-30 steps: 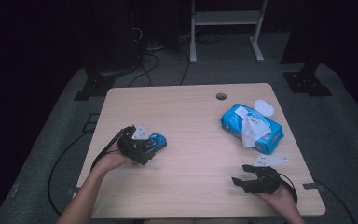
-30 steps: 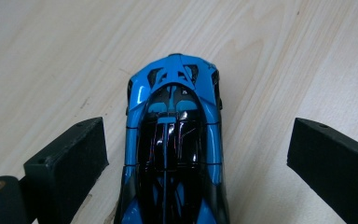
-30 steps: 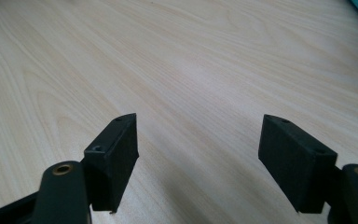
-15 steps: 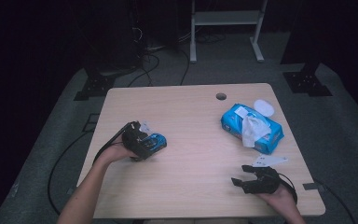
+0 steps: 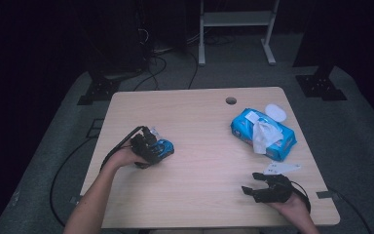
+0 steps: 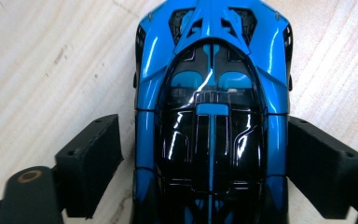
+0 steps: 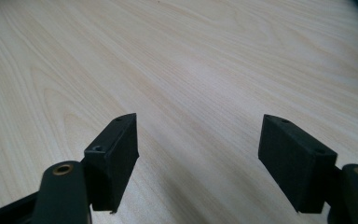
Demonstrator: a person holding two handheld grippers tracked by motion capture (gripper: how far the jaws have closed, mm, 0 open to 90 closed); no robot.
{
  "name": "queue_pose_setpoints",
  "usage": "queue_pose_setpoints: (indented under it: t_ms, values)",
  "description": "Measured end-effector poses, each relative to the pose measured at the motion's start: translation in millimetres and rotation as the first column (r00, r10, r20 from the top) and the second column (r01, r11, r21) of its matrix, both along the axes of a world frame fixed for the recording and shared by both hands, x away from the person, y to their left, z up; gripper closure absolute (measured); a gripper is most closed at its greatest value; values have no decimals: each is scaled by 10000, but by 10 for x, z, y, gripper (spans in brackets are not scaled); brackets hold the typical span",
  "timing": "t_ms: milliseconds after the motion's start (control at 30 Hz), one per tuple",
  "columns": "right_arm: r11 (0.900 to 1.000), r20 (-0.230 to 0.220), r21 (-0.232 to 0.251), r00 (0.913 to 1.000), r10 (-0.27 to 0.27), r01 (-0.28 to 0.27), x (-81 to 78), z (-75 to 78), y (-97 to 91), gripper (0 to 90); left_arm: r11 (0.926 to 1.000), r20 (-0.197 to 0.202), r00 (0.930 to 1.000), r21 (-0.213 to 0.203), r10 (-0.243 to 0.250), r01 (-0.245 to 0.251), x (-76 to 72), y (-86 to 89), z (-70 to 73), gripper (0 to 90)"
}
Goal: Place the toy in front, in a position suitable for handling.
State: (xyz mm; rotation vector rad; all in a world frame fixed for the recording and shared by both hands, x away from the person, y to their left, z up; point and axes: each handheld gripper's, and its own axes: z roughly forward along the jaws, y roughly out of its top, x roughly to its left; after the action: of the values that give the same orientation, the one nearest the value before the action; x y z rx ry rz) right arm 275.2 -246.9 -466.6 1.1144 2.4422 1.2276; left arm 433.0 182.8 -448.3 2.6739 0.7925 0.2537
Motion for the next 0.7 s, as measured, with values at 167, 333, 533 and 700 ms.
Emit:
queue_pose_setpoints:
  t_ms: [167,333,533,700]
  values:
    - [10000,-14,-37,10000,43,-44,-11,1,9,276,9996,-245,9997,286,-40,47,18,-57,22,255]
    - [9999,25,-47,9999,98,-98,-14,4,14,279,9980,-446,9989,606,-123,150,46,-96,38,258]
    - [9999,35,-30,9999,99,-98,-16,2,4,280,9984,-296,9992,506,-253,268,39,-97,44,261]
    - [9999,13,-50,9999,118,-118,-15,-3,6,279,9973,-264,9992,661,-293,310,32,-56,76,280]
